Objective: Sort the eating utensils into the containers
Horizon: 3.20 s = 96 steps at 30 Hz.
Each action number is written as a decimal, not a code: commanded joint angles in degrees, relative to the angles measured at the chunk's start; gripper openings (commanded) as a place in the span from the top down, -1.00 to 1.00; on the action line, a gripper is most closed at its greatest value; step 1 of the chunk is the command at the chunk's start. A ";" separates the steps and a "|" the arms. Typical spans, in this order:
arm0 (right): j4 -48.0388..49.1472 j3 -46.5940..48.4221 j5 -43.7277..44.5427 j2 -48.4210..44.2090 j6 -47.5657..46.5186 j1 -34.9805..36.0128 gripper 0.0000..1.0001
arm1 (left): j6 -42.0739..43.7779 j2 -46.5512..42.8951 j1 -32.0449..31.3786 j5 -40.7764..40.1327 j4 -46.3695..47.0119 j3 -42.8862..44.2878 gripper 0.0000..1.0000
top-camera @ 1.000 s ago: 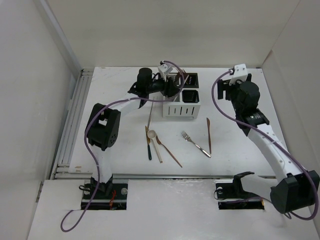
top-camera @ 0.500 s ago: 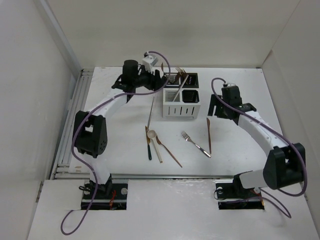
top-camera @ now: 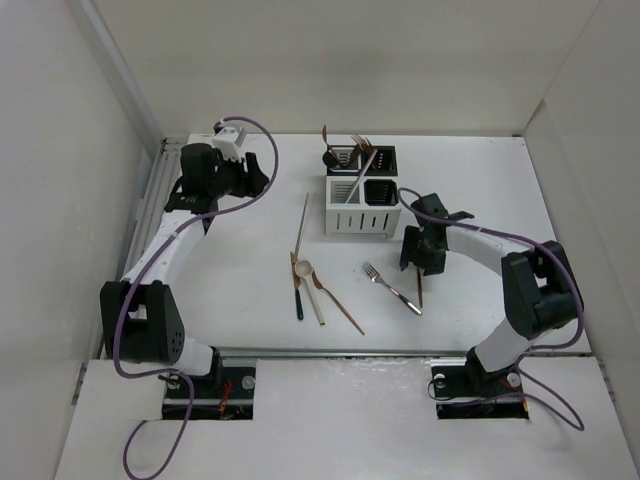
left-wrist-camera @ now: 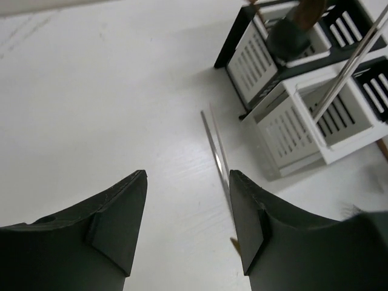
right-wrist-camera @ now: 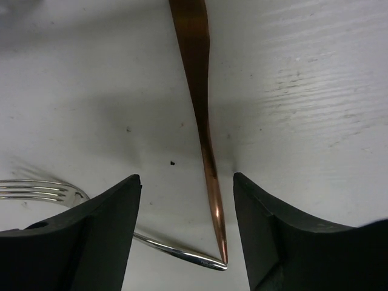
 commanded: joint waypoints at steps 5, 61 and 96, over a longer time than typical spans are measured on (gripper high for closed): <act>-1.60 -0.93 -2.65 4.45 2.52 0.94 -0.02 | -3.91 -5.65 3.47 -0.20 4.53 -6.03 -0.10; 50.69 17.89 -0.37 -3.38 -21.83 2.34 1.00 | 2.58 -1.27 4.62 0.42 -5.66 -0.94 -0.12; 61.08 0.74 12.63 -14.08 -17.69 7.36 -0.41 | 10.67 21.84 -11.55 -3.01 -15.23 9.51 0.15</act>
